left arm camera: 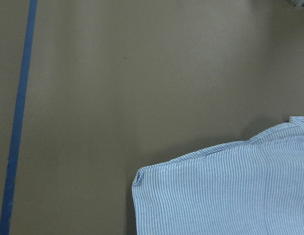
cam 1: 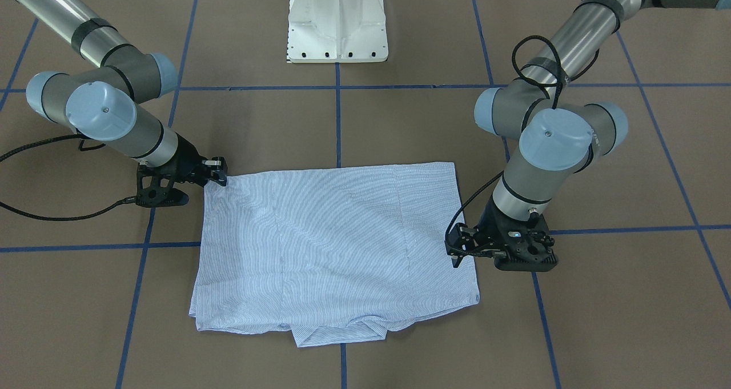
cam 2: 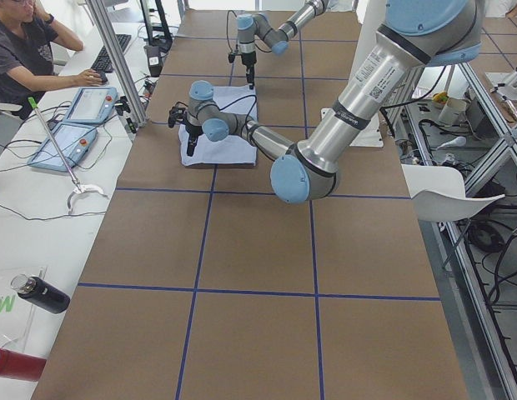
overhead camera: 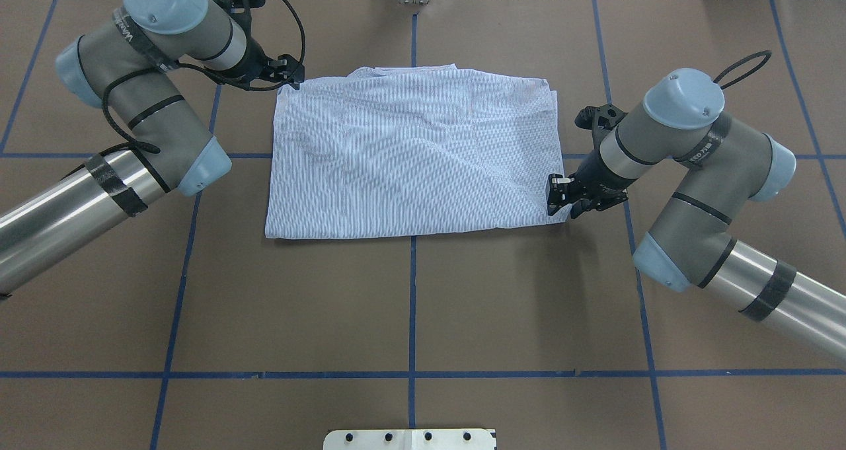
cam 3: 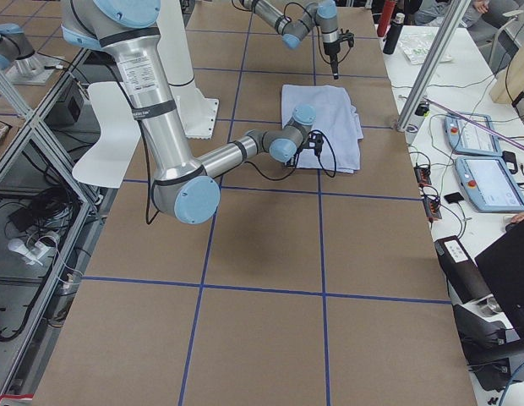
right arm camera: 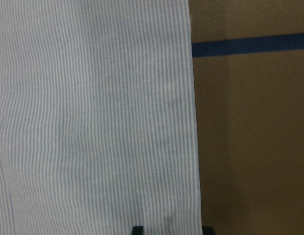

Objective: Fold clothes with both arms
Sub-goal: 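Lower the right gripper to the folded shirt's side edge and grasp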

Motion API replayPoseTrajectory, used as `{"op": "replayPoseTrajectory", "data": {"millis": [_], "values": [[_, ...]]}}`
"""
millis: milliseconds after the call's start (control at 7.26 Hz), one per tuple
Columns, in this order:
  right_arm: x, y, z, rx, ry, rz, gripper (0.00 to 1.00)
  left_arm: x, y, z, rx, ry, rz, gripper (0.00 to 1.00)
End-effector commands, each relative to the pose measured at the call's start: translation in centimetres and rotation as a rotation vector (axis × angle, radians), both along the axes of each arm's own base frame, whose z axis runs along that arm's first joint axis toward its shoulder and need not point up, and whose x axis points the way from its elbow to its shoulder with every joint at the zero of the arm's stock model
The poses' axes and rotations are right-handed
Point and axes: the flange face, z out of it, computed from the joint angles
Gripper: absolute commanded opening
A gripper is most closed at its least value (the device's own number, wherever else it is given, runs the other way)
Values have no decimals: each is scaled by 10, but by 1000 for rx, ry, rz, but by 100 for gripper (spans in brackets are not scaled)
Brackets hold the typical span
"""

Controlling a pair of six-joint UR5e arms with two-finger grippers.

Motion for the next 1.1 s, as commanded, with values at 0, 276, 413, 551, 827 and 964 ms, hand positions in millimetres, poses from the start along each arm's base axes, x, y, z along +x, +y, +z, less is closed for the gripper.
{"op": "replayPoseTrajectory", "data": {"millis": [0, 276, 413, 551, 827, 964], "values": [[3, -5, 5, -1, 11, 7, 49, 0, 0, -2, -3, 4, -5, 100], [-1, -12, 10, -1, 28, 19, 44, -1, 1, -4, 1, 7, -5, 100], [-1, -14, 9, 0, 28, 23, 40, -1, 1, -3, 0, 6, -5, 100], [-1, -15, 8, -1, 28, 24, 28, -1, 1, -2, 0, 5, -4, 100], [0, -15, 7, 2, 23, 25, 0, -1, 1, -1, -1, 3, -5, 100], [5, -15, 3, 6, 13, 22, 0, -1, 1, -1, -1, 3, -5, 100]]}}
